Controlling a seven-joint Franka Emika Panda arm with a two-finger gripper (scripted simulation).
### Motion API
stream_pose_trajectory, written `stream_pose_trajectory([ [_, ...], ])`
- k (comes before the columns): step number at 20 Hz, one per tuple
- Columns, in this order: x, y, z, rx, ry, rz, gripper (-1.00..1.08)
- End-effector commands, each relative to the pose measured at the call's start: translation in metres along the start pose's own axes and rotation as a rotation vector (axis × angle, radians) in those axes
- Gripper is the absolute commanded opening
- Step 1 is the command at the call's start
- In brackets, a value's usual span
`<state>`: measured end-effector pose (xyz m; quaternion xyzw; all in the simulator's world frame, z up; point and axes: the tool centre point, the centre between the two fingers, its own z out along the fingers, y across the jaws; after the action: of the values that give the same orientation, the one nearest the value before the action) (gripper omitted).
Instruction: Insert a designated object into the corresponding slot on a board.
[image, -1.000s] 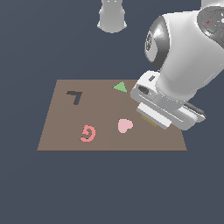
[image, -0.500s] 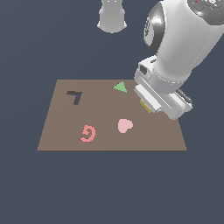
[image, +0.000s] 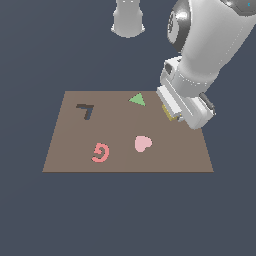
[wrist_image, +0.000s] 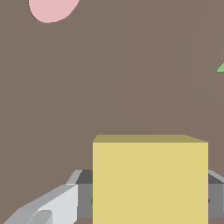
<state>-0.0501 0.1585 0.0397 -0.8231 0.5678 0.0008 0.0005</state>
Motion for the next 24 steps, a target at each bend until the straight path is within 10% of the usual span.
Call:
stream_pose_trajectory([
  [1,-0.003,0.003,-0.001,0.001,0.000,0.031,-1.00],
  [16,-0.008,0.006,0.009,0.000,0.000,0.063,-1.00],
  [17,-0.008,0.006,0.009,0.000,0.000,0.063,1.00],
  [24,-0.008,0.006,0.009,0.000,0.000,0.063,1.00],
])
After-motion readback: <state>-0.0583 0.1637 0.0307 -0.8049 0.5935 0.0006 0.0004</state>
